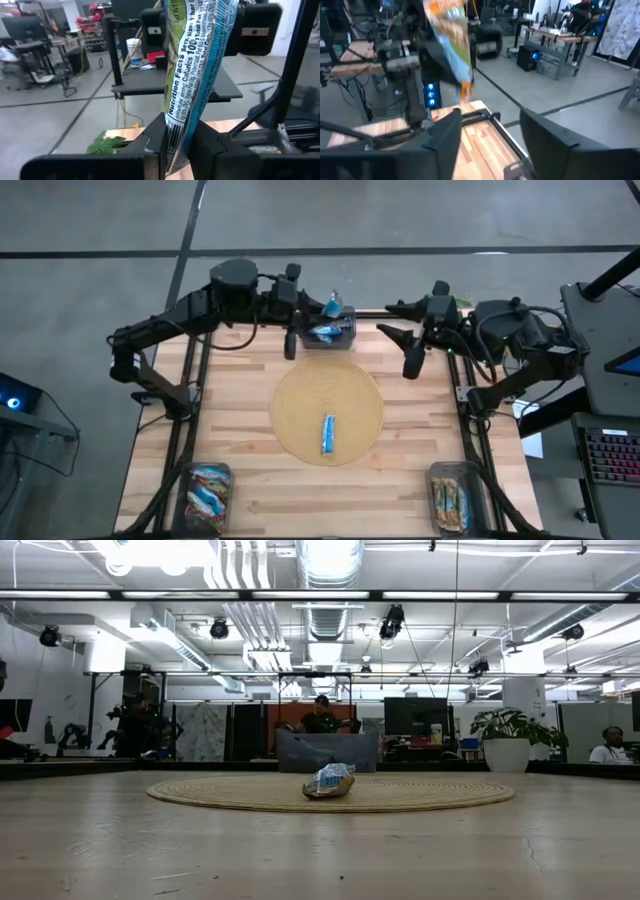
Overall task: Pick and place Granola Bars by type
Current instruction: Put the yellow granola bar into the right black bin
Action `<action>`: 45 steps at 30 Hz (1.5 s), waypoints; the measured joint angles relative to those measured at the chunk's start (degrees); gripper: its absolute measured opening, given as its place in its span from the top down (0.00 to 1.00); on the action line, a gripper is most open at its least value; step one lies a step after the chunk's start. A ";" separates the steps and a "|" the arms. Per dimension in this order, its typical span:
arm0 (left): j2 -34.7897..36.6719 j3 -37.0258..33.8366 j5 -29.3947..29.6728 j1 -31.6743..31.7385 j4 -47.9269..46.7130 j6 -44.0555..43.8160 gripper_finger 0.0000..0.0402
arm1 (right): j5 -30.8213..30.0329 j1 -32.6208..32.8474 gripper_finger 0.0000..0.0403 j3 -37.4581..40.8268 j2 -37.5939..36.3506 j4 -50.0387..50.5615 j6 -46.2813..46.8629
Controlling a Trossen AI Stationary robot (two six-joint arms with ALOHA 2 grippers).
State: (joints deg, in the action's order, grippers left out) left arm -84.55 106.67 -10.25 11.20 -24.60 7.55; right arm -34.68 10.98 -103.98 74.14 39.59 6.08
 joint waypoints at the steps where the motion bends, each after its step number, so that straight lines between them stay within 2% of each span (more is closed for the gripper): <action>1: -0.45 -0.03 -0.64 0.00 0.60 -0.48 0.90 | -0.02 -0.04 0.50 0.00 0.41 -1.04 -0.46; 8: -2.59 -0.11 -4.24 -0.04 6.37 -3.58 0.90 | 0.00 -0.37 0.30 0.00 1.67 -5.82 -3.59; 15: -3.99 -0.11 -5.84 -0.02 11.97 -4.72 0.90 | 0.09 -0.44 0.22 -0.02 3.28 -10.27 -5.04; 25: -5.54 -0.11 -6.53 0.00 14.00 -6.21 0.90 | 0.75 -0.42 0.21 -0.04 4.32 -15.68 -6.19; 41: -6.93 -0.09 -7.96 -0.04 16.50 -7.97 0.90 | 0.99 -2.59 0.20 -0.04 7.36 -17.22 -6.48; 45: -6.93 -0.09 -8.25 -0.04 16.53 -8.15 0.90 | 1.65 -3.22 0.23 -0.04 7.63 -18.08 -6.51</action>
State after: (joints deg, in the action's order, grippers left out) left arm -91.48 106.59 -18.50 11.16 -8.07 -0.60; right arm -33.04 7.76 -104.03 81.78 21.51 -0.43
